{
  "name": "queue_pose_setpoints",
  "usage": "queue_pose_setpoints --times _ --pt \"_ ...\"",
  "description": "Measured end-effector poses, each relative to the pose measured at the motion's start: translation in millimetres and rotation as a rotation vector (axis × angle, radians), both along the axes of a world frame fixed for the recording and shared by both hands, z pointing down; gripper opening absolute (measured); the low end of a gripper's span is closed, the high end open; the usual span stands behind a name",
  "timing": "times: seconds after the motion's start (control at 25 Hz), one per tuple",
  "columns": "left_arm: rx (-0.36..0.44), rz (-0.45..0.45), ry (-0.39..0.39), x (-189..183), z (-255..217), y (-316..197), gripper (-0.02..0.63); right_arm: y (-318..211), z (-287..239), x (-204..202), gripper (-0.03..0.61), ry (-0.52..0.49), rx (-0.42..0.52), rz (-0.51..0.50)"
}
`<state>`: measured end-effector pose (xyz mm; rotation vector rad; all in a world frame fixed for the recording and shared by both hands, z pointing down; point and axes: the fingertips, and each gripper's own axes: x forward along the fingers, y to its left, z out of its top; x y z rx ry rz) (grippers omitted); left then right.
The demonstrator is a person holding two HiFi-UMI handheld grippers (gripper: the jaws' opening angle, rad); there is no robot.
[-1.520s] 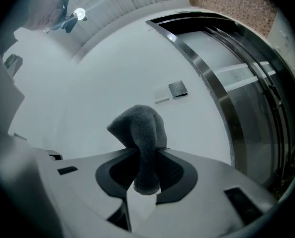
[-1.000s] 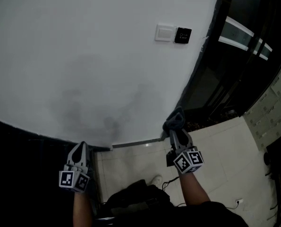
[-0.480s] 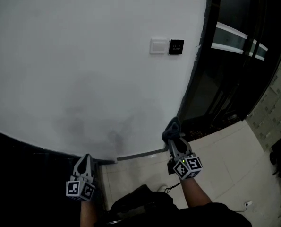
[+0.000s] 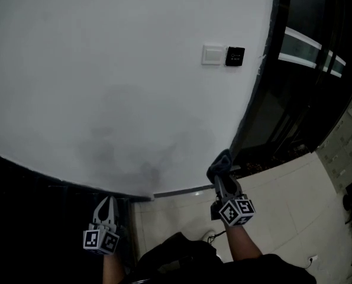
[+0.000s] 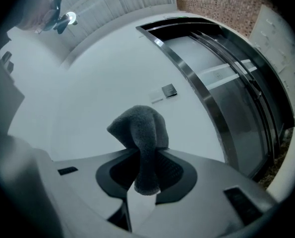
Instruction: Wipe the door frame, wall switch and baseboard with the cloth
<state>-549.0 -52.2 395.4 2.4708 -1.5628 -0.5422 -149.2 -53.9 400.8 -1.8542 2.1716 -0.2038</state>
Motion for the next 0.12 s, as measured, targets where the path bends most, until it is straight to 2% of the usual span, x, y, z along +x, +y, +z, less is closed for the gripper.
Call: queue_pose_setpoints --times 0.12 --pt "0.006 -0.005 0.001 -2.2 2.9 0.3 -0.009 0.0 5.1 -5.5 0.084 -0.029 -0.003 -0.005"
